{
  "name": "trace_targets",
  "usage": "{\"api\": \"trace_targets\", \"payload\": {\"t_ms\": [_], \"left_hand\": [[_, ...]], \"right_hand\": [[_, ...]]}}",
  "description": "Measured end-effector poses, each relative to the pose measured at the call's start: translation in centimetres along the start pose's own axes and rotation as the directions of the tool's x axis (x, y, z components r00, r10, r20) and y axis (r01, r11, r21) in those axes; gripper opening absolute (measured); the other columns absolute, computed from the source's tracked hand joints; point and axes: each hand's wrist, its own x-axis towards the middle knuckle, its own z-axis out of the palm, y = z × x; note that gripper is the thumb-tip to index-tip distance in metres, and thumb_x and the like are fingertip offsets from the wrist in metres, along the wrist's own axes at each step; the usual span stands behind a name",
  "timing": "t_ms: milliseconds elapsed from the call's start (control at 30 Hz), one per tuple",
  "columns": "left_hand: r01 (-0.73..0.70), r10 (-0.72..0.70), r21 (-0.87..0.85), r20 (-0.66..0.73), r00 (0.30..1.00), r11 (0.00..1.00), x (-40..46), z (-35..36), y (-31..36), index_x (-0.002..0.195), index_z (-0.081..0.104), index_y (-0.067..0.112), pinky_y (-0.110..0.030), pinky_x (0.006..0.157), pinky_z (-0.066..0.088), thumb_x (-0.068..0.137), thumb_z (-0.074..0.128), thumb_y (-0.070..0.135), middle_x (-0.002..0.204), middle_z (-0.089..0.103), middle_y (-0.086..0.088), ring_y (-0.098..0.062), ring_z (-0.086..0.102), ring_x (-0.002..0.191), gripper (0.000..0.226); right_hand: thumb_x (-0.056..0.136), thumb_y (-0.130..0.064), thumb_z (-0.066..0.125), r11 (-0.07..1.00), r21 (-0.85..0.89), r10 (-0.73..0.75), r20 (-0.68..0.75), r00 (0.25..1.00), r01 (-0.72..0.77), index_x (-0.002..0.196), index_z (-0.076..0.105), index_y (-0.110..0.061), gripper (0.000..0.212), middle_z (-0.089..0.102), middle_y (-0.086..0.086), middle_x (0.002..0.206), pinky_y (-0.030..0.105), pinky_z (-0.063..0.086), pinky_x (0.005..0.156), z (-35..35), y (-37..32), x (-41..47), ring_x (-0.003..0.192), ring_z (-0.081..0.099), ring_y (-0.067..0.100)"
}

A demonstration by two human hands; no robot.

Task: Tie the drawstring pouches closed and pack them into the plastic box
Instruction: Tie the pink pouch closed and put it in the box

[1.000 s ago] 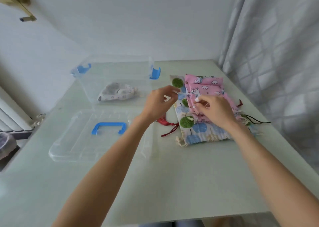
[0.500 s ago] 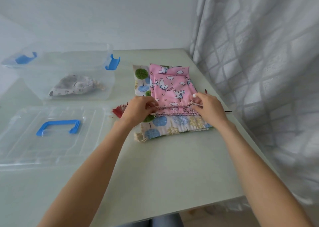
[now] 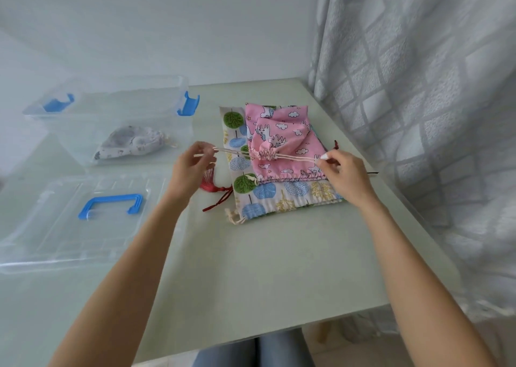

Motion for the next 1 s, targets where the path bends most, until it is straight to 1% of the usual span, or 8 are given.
{"api": "trace_targets", "payload": {"t_ms": [133,233,300,433,633,833,933,1000], "left_hand": [[0.061,-0.002,-0.464,0.126,0.992,0.884,-0.5,2.5,1.1,0.085,0.059,0.01,-0.029,0.103,0.041,0.097,0.039,0.011,0.117,0.064,0.001,-0.014,0.057,0.115,0.024],[0.077,0.015,-0.667,0.132,0.991,0.741,-0.2,4.2,2.5,0.075,0.063,-0.002,-0.029,0.104,0.039,0.098,0.029,0.014,0.118,0.065,-0.006,-0.018,0.054,0.121,0.044],[0.092,0.006,-0.764,0.124,0.992,0.638,0.3,5.1,3.1,0.062,0.066,0.011,-0.026,0.098,0.043,0.097,0.029,0.016,0.103,0.071,-0.008,-0.018,0.061,0.111,0.052],[0.112,-0.041,-0.859,0.106,0.994,0.5,1.1,5.7,2.7,0.071,0.047,0.013,-0.031,0.086,0.049,0.098,0.031,0.014,0.058,0.057,0.004,-0.012,0.06,0.06,0.031],[0.163,-0.073,-0.599,0.171,0.982,0.784,1.3,3.7,1.2,0.073,0.038,0.016,-0.017,0.048,0.032,0.098,0.033,0.008,0.055,0.044,0.01,-0.006,0.03,0.047,0.027],[0.144,-0.079,-0.46,0.159,0.984,0.876,0.3,2.2,0.6,0.074,0.039,0.016,-0.016,0.046,0.024,0.099,0.034,0.008,0.056,0.041,0.009,-0.006,0.026,0.048,0.027],[0.099,-0.051,-0.331,0.153,0.987,0.938,-0.4,2.3,1.1,0.077,0.046,0.014,-0.019,0.055,0.043,0.099,0.038,0.011,0.07,0.057,0.001,-0.006,0.045,0.051,0.024],[-0.031,0.043,-0.077,0.158,0.986,0.997,-0.3,1.8,1.9,0.086,0.057,0.014,-0.021,0.074,0.052,0.098,0.045,0.017,0.094,0.064,-0.003,-0.006,0.061,0.074,0.017]], "right_hand": [[0.084,-0.03,0.061,0.979,0.191,-0.066,-0.031,0.997,0.07,0.075,0.06,-0.015,0.018,0.056,-0.007,0.091,0.023,0.038,0.079,0.6,-3.1,0.9,0.091,0.051,0.014],[0.08,-0.038,0.059,0.863,0.503,-0.055,0.0,0.998,0.047,0.065,0.06,-0.025,0.02,0.065,0.0,0.103,0.023,0.044,0.089,1.1,-5.4,1.9,0.102,0.059,0.012],[0.085,-0.029,0.059,0.738,0.675,-0.022,0.032,0.999,-0.005,0.06,0.056,-0.029,0.026,0.07,0.014,0.091,0.02,0.047,0.084,1.7,-6.7,2.4,0.089,0.065,0.015],[0.096,-0.015,0.047,0.51,0.851,0.063,0.107,0.992,-0.125,0.065,0.046,-0.013,0.032,0.049,-0.006,0.049,0.028,0.052,0.066,2.8,-7.5,3.1,0.054,0.057,0.012],[0.1,-0.022,0.042,0.69,0.699,0.062,0.199,0.978,-0.186,0.069,0.041,-0.017,0.031,0.035,-0.012,0.047,0.024,0.023,0.045,3.6,-5.6,2.6,0.042,0.028,0.004],[0.099,-0.02,0.043,0.804,0.582,0.0,0.205,0.979,-0.122,0.067,0.043,-0.02,0.032,0.038,-0.01,0.048,0.018,0.029,0.043,3.6,-6.3,2.9,0.041,0.03,0.002],[0.097,-0.029,0.048,0.843,0.521,0.012,0.23,0.973,-0.134,0.068,0.045,-0.015,0.032,0.039,-0.007,0.054,0.023,0.032,0.046,3.3,-6.3,3.0,0.043,0.034,0.007],[0.094,-0.04,0.047,0.847,0.502,0.028,0.285,0.958,-0.174,0.076,0.051,-0.009,0.036,0.045,-0.003,0.058,0.025,0.038,0.051,2.8,-7.0,3.3,0.047,0.039,0.01]]}}
